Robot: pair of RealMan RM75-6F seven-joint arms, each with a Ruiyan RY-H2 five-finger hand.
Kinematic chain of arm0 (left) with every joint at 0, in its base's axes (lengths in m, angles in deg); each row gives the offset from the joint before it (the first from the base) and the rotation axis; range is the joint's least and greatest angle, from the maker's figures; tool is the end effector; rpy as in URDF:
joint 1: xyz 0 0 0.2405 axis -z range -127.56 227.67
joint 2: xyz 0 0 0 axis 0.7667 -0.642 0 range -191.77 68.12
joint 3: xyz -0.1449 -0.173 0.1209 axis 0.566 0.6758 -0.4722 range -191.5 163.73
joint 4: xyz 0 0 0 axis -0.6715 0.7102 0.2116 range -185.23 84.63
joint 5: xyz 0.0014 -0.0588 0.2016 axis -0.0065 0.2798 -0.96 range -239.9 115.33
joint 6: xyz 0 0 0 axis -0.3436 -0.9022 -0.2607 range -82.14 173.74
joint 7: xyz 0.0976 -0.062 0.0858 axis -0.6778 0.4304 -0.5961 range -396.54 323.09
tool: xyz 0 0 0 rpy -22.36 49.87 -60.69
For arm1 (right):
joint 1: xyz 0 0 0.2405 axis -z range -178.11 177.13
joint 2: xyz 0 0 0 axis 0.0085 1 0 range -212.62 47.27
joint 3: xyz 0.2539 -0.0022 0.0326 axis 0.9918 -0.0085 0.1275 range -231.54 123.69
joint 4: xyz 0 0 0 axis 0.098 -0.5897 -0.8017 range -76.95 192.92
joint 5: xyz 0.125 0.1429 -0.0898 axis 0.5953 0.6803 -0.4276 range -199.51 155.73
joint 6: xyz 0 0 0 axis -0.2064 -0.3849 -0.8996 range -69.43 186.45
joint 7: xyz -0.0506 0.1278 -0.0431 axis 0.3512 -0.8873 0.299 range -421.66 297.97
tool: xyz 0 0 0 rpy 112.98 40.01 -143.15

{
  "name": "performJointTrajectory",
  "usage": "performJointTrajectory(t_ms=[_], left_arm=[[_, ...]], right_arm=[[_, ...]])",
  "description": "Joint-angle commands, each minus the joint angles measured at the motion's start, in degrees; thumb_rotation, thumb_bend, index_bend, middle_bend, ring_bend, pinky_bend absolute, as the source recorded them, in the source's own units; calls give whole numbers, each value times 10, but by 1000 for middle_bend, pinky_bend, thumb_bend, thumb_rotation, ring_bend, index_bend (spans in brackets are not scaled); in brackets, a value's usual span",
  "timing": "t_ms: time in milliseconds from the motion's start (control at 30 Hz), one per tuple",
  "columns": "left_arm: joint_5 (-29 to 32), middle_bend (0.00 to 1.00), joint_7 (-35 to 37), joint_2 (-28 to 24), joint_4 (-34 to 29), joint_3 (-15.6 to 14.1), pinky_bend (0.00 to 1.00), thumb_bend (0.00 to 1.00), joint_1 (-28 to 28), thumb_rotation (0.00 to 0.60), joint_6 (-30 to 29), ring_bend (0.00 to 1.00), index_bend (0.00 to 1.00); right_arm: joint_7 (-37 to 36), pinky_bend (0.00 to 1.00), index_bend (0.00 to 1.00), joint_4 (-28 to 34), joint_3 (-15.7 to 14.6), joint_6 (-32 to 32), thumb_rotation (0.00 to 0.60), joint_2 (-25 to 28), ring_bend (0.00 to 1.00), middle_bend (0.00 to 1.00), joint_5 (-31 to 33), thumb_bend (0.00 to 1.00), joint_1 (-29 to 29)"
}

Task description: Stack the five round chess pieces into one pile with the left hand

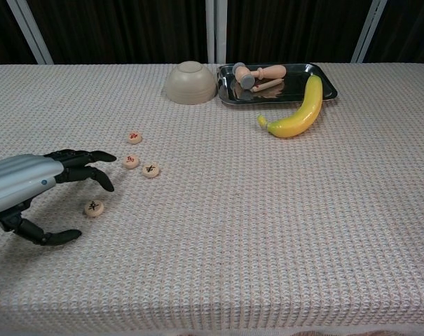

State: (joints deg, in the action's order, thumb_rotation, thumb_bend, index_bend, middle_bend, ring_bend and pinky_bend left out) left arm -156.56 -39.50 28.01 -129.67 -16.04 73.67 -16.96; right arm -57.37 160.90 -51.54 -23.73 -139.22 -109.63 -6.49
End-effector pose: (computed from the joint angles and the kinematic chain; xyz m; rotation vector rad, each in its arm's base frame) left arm -0.2264 0.2270 -0.0361 -2.0237 -1.0034 -0.9854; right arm -0.2785 -0.1820 0.1739 1.4766 -0.8965 0.8873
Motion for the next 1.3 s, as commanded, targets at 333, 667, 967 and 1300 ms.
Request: performJointTrajectory(t_ms=[333,667,967,1300], left_arm=[[22,18,0,7,12,-1,0,374,11,600,10,0,341],[29,27,1,8,12,-3,0,374,16,600,7,0,383],[24,27,11,15,21,-8,0,372,21,600,-1,0,390],[27,32,16,19,28,-9,0,372,22,600,-7,0,431]], right_arm=[[2,0,0,0,0,5,600,-1,0,0,5,121,-1],[8,0,0,2,1,14,600,0,0,0,16,123,-3],[15,0,0,6,1,20,600,0,0,0,26,126,-5],[17,0,0,7,0,24,600,0,0,0,27,128,-6]])
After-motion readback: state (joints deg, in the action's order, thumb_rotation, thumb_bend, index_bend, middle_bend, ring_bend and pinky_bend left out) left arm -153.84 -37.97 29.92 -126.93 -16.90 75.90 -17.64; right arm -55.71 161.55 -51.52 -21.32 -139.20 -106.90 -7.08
